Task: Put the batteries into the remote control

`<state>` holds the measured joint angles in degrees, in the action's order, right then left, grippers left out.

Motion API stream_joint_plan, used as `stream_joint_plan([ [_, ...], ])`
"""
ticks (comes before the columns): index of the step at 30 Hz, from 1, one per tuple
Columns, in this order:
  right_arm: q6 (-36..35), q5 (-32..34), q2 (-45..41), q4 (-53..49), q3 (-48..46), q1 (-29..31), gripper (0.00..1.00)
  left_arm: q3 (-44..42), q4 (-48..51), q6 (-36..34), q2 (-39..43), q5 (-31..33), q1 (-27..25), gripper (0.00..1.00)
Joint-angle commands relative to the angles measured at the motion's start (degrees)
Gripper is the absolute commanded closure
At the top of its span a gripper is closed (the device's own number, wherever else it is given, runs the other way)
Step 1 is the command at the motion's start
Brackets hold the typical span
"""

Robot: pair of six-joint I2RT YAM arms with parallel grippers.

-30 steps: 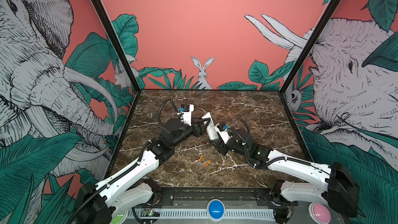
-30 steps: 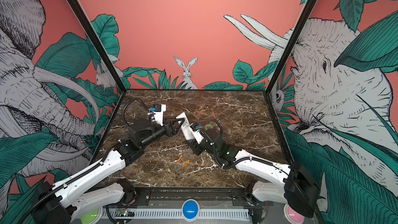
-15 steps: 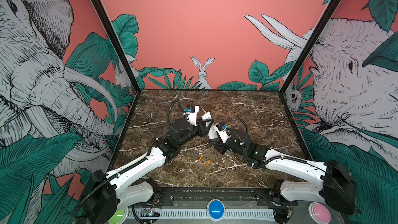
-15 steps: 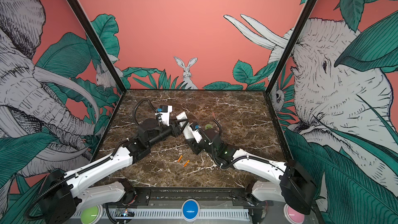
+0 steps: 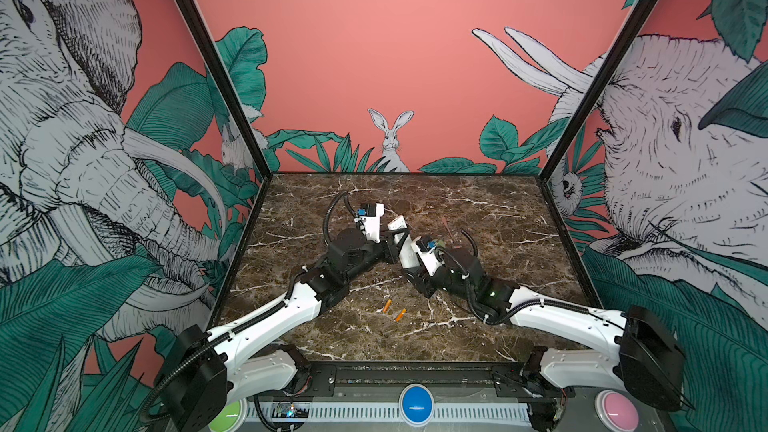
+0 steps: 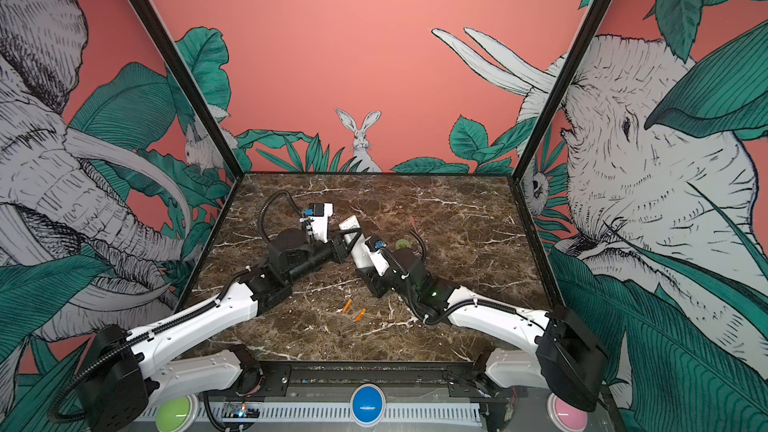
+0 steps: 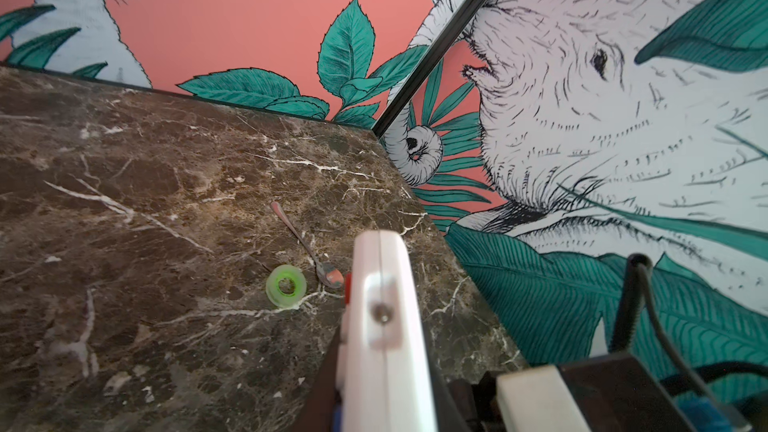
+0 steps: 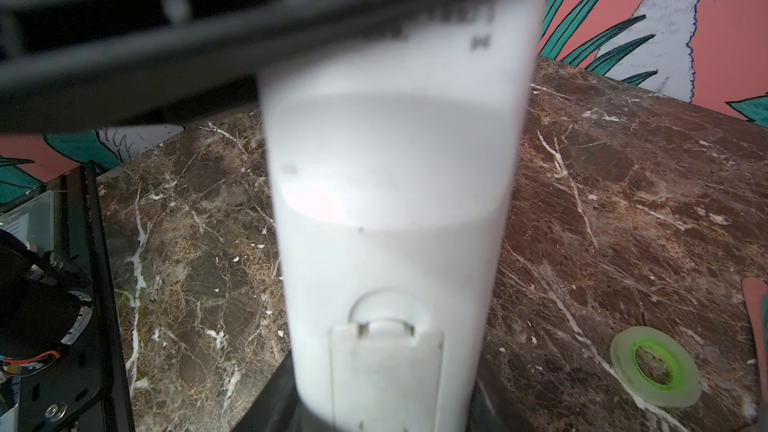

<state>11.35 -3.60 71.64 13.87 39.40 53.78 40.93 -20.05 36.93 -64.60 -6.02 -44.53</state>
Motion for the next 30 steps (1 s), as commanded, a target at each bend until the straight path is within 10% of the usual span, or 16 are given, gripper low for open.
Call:
stream_joint_plan([
  [1, -0.43, -1.12, -0.5, 3.77, 2.18, 0.43, 0.88, -0.91, -1.46, 0.4, 0.61, -1.76, -0.26, 0.97],
  [13, -5.58, -5.32, -5.85, 3.93, -2.01, 0.44, 0.3, 0.28, 3.97, -0.87, 2.14, -0.18, -0.2, 1.0],
  [30, -16.81, -9.09, -11.8, -3.06, -3.89, 0.47, 0.09, 0.99, 12.31, -4.32, 3.21, -6.15, 4.85, 1.0],
])
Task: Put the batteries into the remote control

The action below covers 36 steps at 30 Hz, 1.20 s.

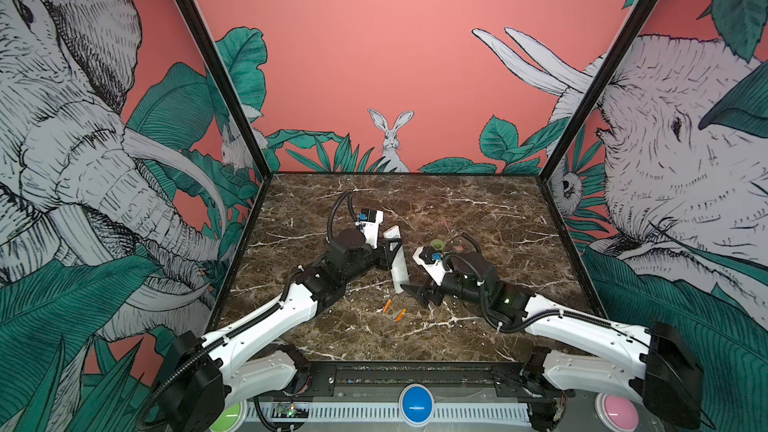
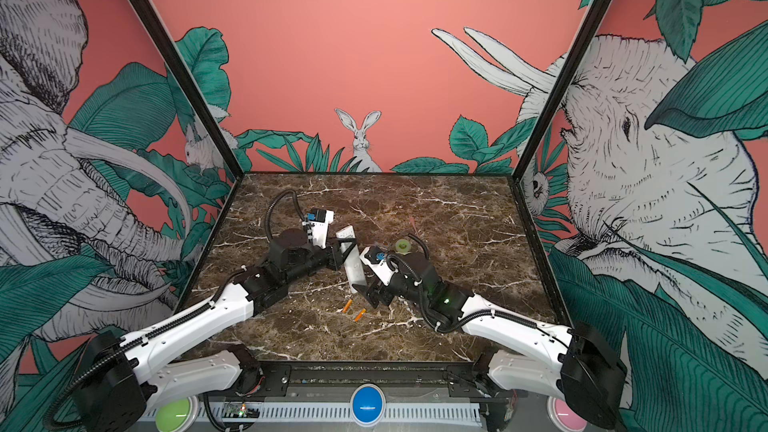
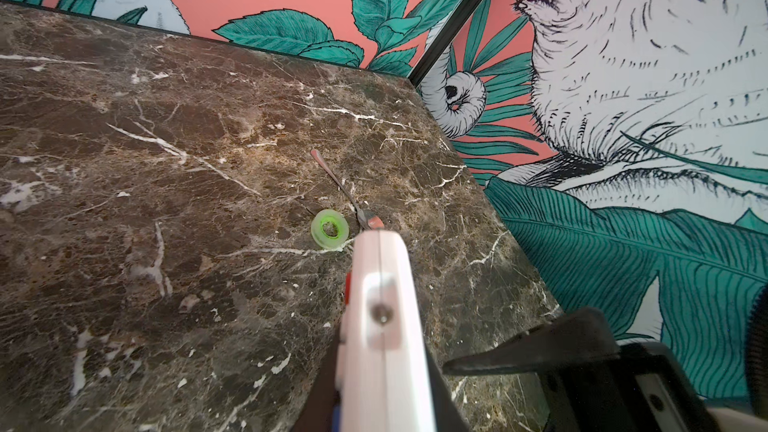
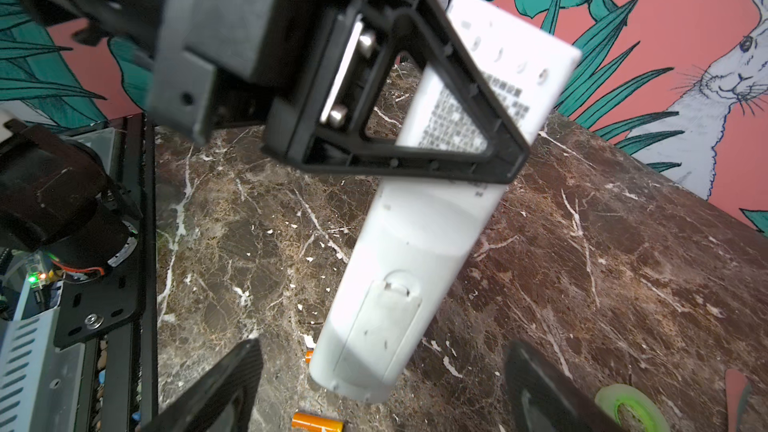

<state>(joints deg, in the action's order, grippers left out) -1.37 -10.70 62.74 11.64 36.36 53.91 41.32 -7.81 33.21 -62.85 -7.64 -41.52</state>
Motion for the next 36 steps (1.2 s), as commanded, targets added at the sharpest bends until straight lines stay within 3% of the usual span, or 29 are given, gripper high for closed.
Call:
stream_joint_plan([
  [1, -4.98, -2.41, -3.79, -1.35, -1.09, 0.39, 0.09, 0.6, 0.21, -0.69, 1.35, -6.24, 3.21, 1.0],
  [8, -14.42, -8.02, -8.97, -7.06, -0.5, 0.39, 0.11, 2.47, 5.69, -3.78, 1.87, -12.58, 5.91, 1.0],
  [14, -17.9, -10.63, -8.91, -9.62, 1.16, 0.35, 0.1, 3.59, 9.02, -4.49, 1.68, -16.93, 6.94, 1.0],
  [26, -19.33, -6.45, -7.56, -10.23, 2.66, 1.38, 0.05, 5.31, 13.96, -6.48, 1.16, -22.48, 8.57, 1.0],
  [36, -22.0, -6.16, -3.29, -10.88, 5.07, 3.73, 0.1, 7.82, 20.7, -11.92, 1.1, -28.2, 11.25, 1.0],
])
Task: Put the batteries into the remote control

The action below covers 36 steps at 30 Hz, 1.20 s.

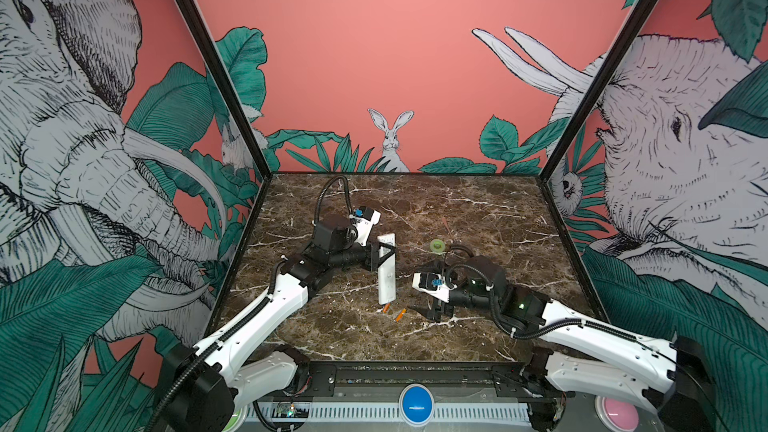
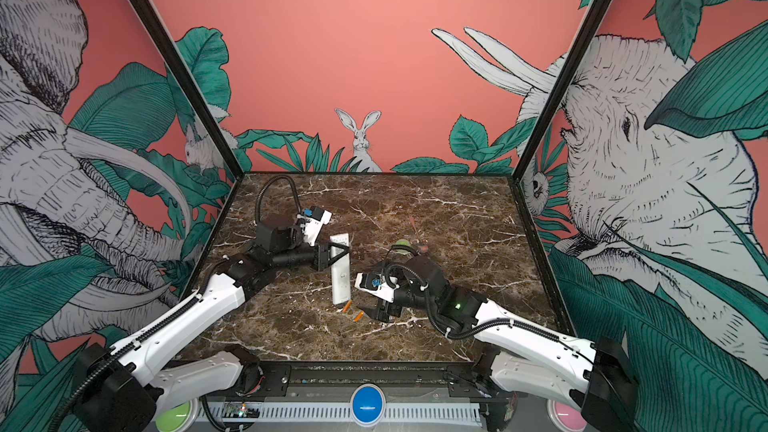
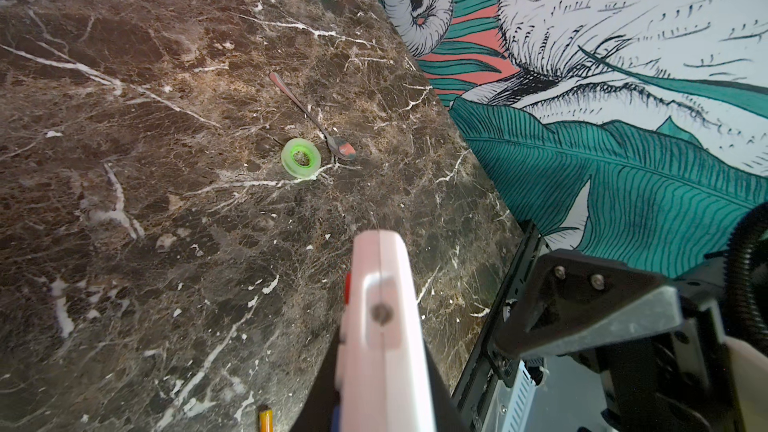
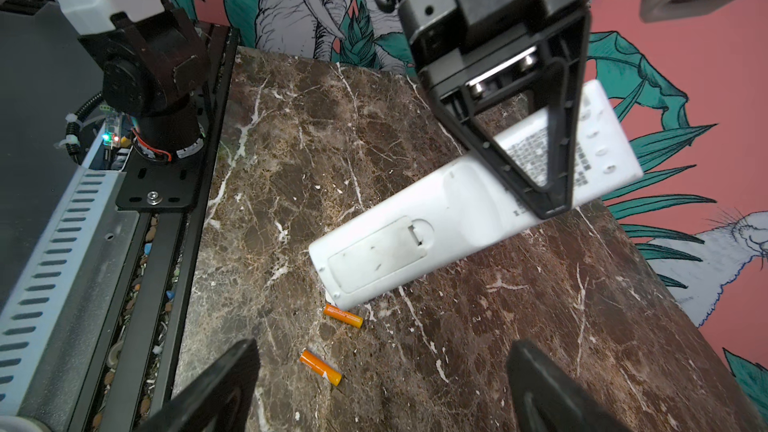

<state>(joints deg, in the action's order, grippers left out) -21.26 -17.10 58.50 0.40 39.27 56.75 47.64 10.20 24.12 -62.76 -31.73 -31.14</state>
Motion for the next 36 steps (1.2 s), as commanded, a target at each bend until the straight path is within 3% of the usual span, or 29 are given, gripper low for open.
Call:
stream_joint_plan([
  [1, -2.58, 0.14, 1.53, 0.03, 2.69, 1.12, 0.11, 1.46, 2.83, -3.07, 0.9, -5.02, 1.32, 1.0],
  [14, -7.61, -2.67, 8.29, -2.78, 7.38, 2.99, 0.24, -0.07, 1.63, -3.47, 1.32, -8.98, 2.29, 1.0],
  [36, -9.24, -4.45, 14.58, -2.1, 11.05, 3.96, 0.38, -2.76, -3.42, 0.43, 1.33, -11.19, 2.3, 1.0],
])
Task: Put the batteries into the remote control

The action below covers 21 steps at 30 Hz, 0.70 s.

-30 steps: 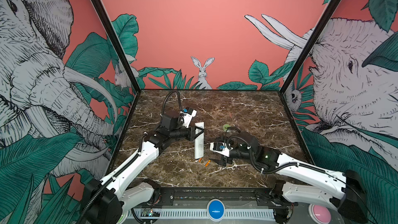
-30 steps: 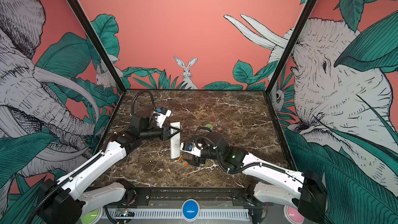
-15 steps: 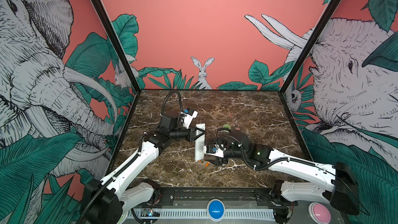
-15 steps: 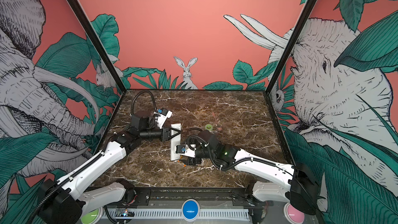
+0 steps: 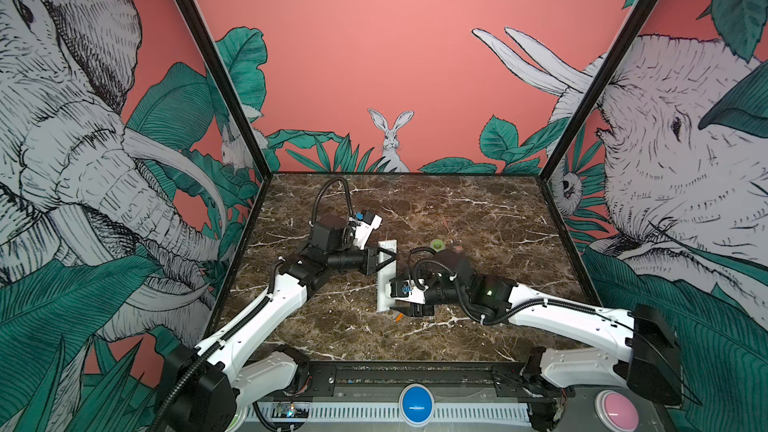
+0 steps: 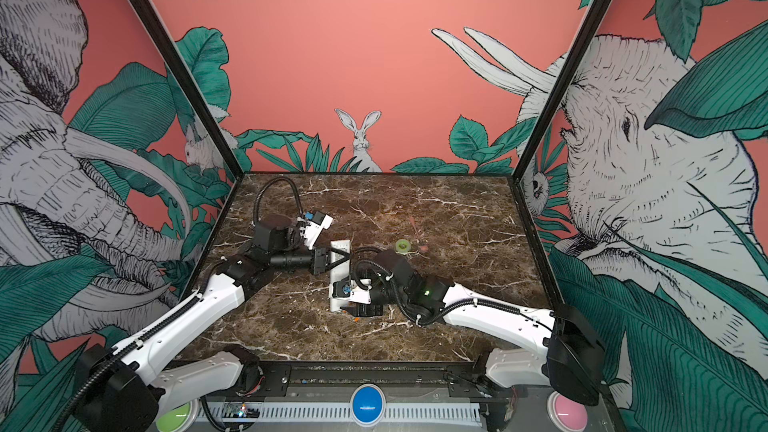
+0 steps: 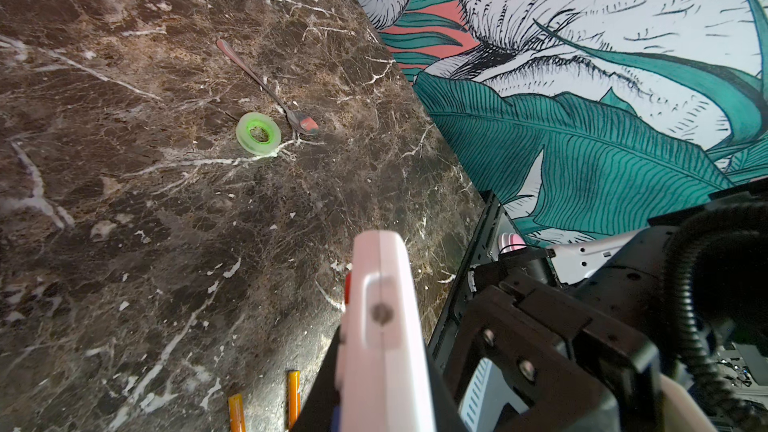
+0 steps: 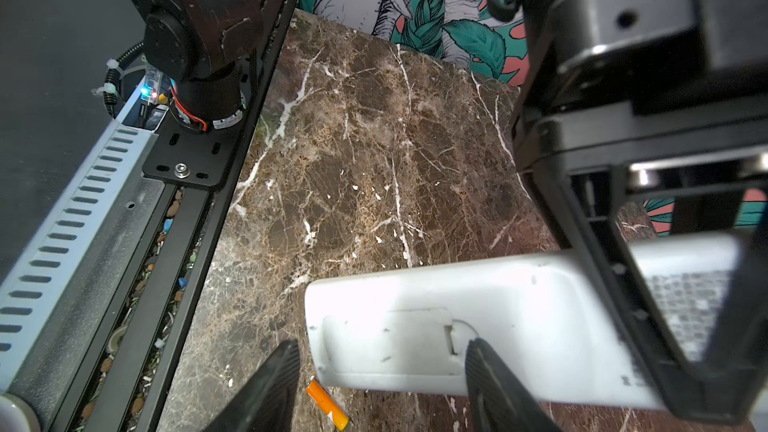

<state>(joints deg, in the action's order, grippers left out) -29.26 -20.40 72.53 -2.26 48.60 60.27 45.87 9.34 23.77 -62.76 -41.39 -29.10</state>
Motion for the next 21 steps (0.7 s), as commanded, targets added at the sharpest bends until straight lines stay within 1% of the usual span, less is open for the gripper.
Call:
stream_joint_plan([
  [1, -1.3, -1.07, 0.75, 0.63, 1.75, 0.39, 0.38, -1.05, -2.66, 0.79, 1.33, -1.5, 0.27, 1.0],
  [9, -1.44, 0.24, 1.78, 1.43, 2.08, 0.4, 0.38, -1.61, -3.95, 1.43, 1.66, -2.62, 0.23, 1.0],
  [13, -1.42, 1.05, 1.27, 2.61, 1.29, 0.47, 0.34, -1.92, -4.38, 1.67, 1.7, -2.56, 0.27, 1.0],
  [21, -1.33, 1.22, 1.67, 3.02, 1.32, 0.62, 0.32, -2.28, -5.63, 2.14, 2.0, -2.85, 0.29, 1.0],
])
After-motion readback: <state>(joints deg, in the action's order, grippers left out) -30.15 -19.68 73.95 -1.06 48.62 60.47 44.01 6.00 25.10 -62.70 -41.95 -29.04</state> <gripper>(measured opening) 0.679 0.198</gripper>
